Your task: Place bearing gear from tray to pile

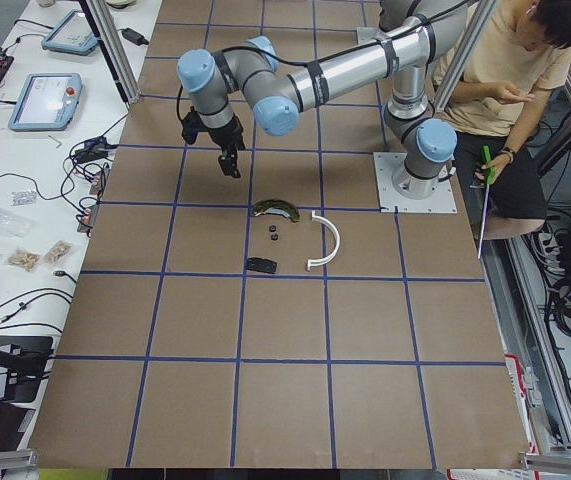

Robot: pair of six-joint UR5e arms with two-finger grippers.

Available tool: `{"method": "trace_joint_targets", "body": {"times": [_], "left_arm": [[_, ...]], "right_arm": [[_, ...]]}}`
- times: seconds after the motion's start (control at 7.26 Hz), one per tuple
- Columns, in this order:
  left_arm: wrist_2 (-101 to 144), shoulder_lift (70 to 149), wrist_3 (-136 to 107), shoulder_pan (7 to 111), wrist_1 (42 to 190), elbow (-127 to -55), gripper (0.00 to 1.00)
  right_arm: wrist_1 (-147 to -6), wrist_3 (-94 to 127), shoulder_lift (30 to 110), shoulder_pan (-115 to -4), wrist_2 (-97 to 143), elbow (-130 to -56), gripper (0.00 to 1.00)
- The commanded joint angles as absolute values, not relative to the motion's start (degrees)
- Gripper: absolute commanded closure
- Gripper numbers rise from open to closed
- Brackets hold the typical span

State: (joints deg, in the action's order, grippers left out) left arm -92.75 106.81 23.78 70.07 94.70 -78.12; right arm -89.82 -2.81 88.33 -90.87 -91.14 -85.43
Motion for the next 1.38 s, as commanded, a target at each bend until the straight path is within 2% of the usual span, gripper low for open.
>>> {"method": "trace_joint_targets", "body": {"times": [0.0, 0.55, 0.83, 1.24], "left_arm": [[-91.8, 104.8, 9.6, 78.3, 96.2, -76.6, 0.00], [-90.3, 99.7, 5.7, 88.8, 95.8, -79.1, 0.00], [-85.9, 97.0, 5.5, 89.4, 96.1, -80.2, 0.00], [-88.0, 91.7, 6.9, 89.3, 95.6, -87.5, 0.00]], "right_arm": [[-89.8, -2.8, 88.2, -90.7, -91.1, -85.4, 0.00], [-89.9, -2.8, 88.3, -90.6, -91.1, -85.3, 0.00], [-89.9, -2.8, 88.3, -90.6, -91.1, -85.3, 0.00], [-89.9, -2.7, 88.3, -90.6, -91.1, -85.3, 0.00]]}}
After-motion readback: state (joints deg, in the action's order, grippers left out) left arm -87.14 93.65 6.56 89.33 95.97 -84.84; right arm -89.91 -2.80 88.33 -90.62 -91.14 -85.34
